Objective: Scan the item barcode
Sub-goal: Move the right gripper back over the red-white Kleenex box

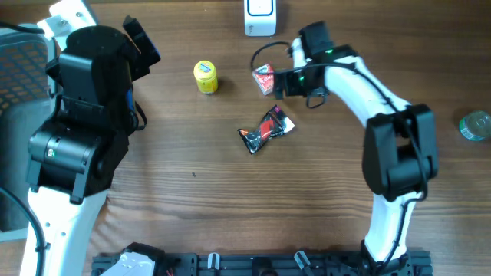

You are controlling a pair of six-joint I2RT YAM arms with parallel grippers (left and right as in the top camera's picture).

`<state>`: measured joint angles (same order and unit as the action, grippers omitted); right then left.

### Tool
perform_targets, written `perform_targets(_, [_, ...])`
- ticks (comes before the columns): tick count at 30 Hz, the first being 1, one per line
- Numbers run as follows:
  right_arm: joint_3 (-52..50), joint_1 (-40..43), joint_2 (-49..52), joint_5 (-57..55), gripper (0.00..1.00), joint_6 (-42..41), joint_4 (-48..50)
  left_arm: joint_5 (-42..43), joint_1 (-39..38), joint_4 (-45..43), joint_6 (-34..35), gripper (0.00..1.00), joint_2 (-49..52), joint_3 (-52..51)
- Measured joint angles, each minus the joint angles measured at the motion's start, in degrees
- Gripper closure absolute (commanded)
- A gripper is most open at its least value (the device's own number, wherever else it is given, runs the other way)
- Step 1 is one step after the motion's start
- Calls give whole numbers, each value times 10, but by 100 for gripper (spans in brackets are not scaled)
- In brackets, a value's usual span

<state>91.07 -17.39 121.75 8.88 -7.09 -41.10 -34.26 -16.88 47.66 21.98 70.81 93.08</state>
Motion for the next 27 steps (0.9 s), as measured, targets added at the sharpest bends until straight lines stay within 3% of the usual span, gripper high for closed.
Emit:
perform_targets(10, [5,-27,5,-19,0,75,76,-2,0,19,27,0,28,0])
perform_targets(27, [10,-70,66,-10,0,107,146,-2,0,12,28,0,53,0])
